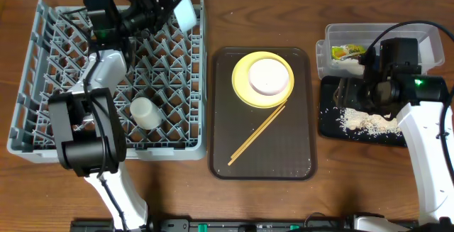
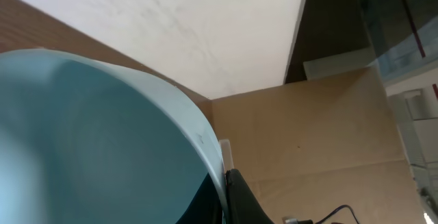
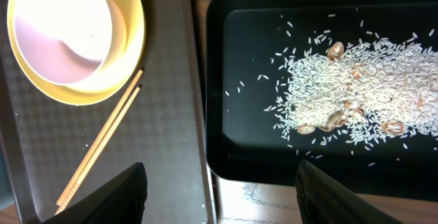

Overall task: Sort waste into correct bins and load items into the dishwasher rack
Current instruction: 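Lift the blue bowl with the left gripper and place it in the rack's back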

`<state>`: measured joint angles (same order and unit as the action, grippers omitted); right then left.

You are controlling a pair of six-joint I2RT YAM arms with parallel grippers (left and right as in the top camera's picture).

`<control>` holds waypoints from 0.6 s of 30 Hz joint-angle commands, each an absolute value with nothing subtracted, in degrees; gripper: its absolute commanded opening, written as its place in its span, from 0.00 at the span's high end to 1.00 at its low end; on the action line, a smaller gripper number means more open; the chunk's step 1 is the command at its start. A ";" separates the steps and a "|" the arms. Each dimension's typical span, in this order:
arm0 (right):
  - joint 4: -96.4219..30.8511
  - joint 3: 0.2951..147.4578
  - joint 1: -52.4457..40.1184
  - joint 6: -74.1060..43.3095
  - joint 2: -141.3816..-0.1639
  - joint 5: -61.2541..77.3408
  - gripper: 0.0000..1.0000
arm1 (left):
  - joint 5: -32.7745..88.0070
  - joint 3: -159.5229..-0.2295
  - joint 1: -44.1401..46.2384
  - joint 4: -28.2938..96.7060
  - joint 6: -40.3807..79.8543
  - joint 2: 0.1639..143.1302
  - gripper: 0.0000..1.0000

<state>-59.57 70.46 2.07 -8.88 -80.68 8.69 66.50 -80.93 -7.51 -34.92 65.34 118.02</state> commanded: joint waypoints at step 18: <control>-59.61 71.24 2.81 -8.69 -80.20 8.38 0.33 | 66.19 -81.34 -12.71 -17.41 46.85 119.94 0.94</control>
